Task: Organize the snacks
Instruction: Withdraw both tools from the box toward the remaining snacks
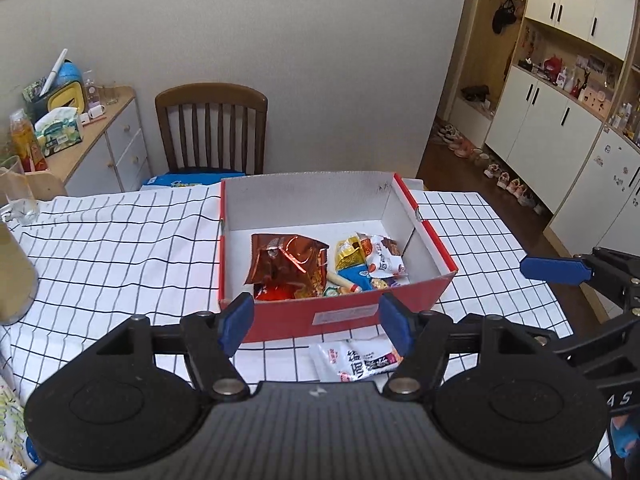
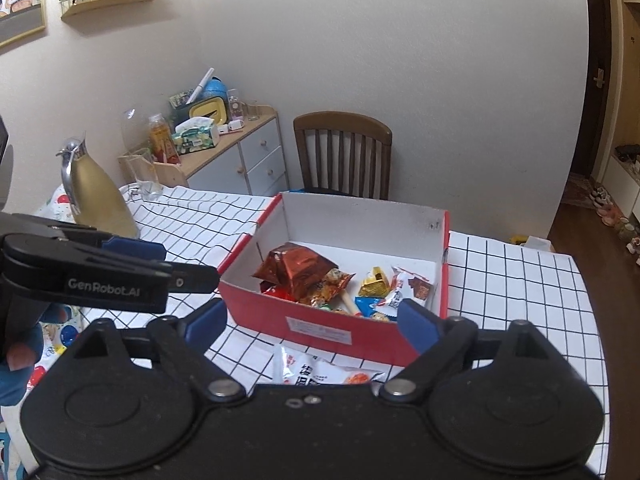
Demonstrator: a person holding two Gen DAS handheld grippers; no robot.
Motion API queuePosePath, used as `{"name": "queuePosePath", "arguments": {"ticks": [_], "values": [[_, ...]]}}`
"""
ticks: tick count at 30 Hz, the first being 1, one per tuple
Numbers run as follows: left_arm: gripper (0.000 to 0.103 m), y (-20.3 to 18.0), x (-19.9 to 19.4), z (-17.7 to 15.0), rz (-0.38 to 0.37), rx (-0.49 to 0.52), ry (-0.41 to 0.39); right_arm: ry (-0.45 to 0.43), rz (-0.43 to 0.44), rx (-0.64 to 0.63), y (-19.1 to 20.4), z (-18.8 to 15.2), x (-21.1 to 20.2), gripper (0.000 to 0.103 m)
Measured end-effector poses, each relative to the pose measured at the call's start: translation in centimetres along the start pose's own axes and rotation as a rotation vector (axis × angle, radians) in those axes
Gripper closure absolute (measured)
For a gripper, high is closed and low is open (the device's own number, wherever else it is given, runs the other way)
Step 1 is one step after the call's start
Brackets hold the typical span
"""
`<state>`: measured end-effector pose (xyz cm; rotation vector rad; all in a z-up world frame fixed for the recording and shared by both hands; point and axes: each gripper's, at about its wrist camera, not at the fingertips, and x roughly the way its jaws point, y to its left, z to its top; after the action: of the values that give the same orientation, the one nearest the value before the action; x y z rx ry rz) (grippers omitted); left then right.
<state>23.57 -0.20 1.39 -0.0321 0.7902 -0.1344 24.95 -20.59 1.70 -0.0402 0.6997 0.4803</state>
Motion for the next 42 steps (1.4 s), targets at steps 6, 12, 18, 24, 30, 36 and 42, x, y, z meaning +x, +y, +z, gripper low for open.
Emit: {"name": "queuePosePath", "arguments": {"ticks": [6,12,18,24,30,36,42], "values": [[0.025,1.1,-1.1,-1.6,0.012,-0.03,-0.014,-0.012,0.003,0.025,0.3,-1.0,-0.4,0.0],[0.02,3.0,-1.4,-3.4,0.046,-0.081,-0.015,0.02,-0.013,0.067,0.0,-2.6,0.5,0.0],[0.02,5.5,-0.3,-6.0,0.077,-0.165,0.033,0.081,-0.024,0.136,-0.5,-5.1,1.9,0.0],[0.02,6.6,1.8,-8.9,0.115,-0.179,0.09,0.128,-0.049,0.145,-0.4,-6.8,3.4,0.0],[0.02,6.9,4.1,-11.1,0.122,-0.162,0.139,0.171,-0.078,0.191,-0.9,-7.4,5.2,0.0],[0.02,5.9,6.4,-13.5,0.098,-0.101,0.183,0.213,-0.11,0.184,-1.5,-7.9,7.4,0.002],[0.02,4.5,8.0,-15.2,0.078,-0.025,0.195,0.24,-0.119,0.171,-2.2,-7.6,9.3,0.007]]}}
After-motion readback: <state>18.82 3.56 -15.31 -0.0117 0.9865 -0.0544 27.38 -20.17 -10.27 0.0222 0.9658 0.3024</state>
